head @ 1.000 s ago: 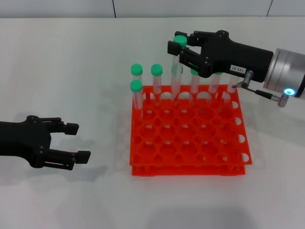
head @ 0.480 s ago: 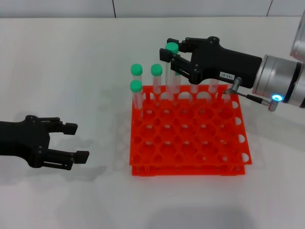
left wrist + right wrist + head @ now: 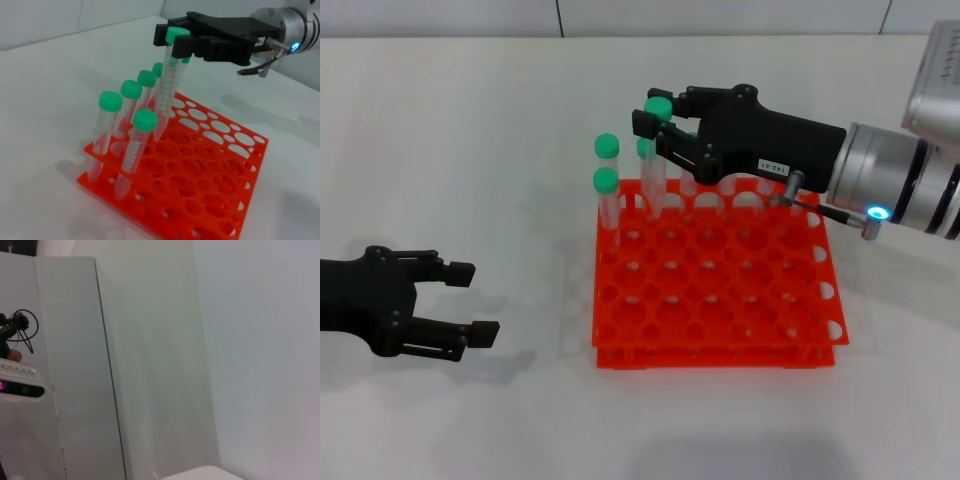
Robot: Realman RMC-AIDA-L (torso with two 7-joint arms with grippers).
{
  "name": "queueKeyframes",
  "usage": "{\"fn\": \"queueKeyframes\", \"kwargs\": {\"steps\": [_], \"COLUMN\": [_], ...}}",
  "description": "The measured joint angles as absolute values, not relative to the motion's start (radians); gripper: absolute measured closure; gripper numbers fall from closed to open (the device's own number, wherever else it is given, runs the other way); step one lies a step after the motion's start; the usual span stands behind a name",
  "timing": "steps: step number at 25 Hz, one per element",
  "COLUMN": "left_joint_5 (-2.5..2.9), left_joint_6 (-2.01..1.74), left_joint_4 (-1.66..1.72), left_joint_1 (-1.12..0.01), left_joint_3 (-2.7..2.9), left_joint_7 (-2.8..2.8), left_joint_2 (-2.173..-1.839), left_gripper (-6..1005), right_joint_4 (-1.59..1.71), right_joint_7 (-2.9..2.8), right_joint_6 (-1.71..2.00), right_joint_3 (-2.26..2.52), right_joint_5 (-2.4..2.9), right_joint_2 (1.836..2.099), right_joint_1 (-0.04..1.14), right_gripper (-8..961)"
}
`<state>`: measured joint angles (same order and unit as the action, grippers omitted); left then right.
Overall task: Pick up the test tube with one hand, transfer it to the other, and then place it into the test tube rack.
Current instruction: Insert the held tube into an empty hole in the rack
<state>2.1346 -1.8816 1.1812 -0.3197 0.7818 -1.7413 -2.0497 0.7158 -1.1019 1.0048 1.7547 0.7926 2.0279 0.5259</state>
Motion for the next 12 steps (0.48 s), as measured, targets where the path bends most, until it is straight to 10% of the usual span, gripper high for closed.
{"fn": "queueKeyframes", "kwargs": {"steps": [12], "left_joint_5": [2.135], "left_joint_6": [-1.884], "left_joint_4": [1.182], "left_joint_1": [-0.314], "left_joint_3": [0.779], "left_joint_7": [-1.741], "left_joint_2": [-2.041], "left_gripper": [116], "right_joint_4": [0.697], "right_joint_7": [-1.058], "right_joint_6": [0.959], "right_joint_3": [1.81], "right_joint_5": [0.736], "right_joint_2": [2.028], "right_joint_1": [0.541], "right_gripper": [655]}}
